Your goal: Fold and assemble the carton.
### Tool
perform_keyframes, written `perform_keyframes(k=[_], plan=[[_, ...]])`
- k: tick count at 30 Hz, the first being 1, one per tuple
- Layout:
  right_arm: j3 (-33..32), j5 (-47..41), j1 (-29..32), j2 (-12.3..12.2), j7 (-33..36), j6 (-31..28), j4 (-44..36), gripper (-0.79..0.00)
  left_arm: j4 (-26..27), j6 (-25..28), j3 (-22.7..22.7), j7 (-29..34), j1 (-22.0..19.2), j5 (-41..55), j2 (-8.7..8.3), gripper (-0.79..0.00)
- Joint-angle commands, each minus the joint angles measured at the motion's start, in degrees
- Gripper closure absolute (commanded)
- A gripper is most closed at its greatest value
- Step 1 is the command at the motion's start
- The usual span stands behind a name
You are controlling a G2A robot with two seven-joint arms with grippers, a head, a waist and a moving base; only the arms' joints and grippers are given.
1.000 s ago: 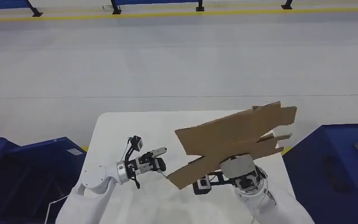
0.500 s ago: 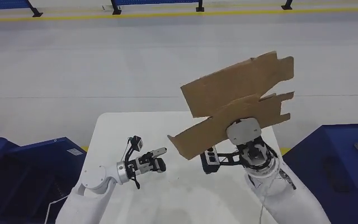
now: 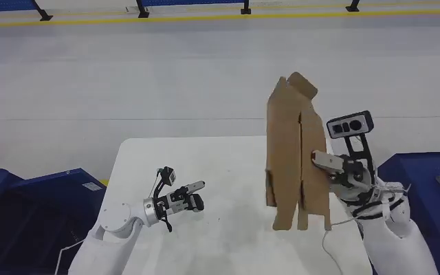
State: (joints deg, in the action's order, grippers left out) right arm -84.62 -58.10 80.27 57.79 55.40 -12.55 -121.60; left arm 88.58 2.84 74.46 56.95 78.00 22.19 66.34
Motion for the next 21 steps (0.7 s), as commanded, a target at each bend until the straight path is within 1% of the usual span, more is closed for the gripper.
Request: perform_keyframes(k=[1, 3, 5, 6, 7, 9, 10, 21], plan=[[0.6, 9.5, 0.4, 0.1, 0.2, -3.9, -0.8, 0.000, 0.0, 0.0, 0.0, 0.0, 0.0, 0.0, 0.00, -0.785], [1.2, 19.3, 0.3, 0.2, -1.3, -8.7, -1.5, 0.000, 0.0, 0.0, 0.0, 0.0, 0.0, 0.0, 0.00, -0.785], [2.0, 32.0, 0.5, 0.4, -4.5, -13.2, -2.0, 0.000, 0.0, 0.0, 0.0, 0.0, 0.0, 0.0, 0.00, -0.785], [3.5, 35.4, 1.0, 0.6, -6.0, -13.6, -2.2, 0.000, 0.0, 0.0, 0.0, 0.0, 0.0, 0.0, 0.00, -0.785], [5.2, 36.5, 1.4, 0.7, -7.2, -13.0, -2.3, 0.000, 0.0, 0.0, 0.0, 0.0, 0.0, 0.0, 0.00, -0.785], [7.7, 34.3, 1.3, 1.1, -8.7, -12.6, -2.3, 0.000, 0.0, 0.0, 0.0, 0.0, 0.0, 0.0, 0.00, -0.785], [8.8, 31.4, 1.5, 1.2, -8.6, -11.5, -2.0, 0.000, 0.0, 0.0, 0.0, 0.0, 0.0, 0.0, 0.00, -0.785], [8.8, 31.4, 1.5, 1.2, -8.6, -11.5, -2.0, 0.000, 0.0, 0.0, 0.0, 0.0, 0.0, 0.0, 0.00, -0.785]])
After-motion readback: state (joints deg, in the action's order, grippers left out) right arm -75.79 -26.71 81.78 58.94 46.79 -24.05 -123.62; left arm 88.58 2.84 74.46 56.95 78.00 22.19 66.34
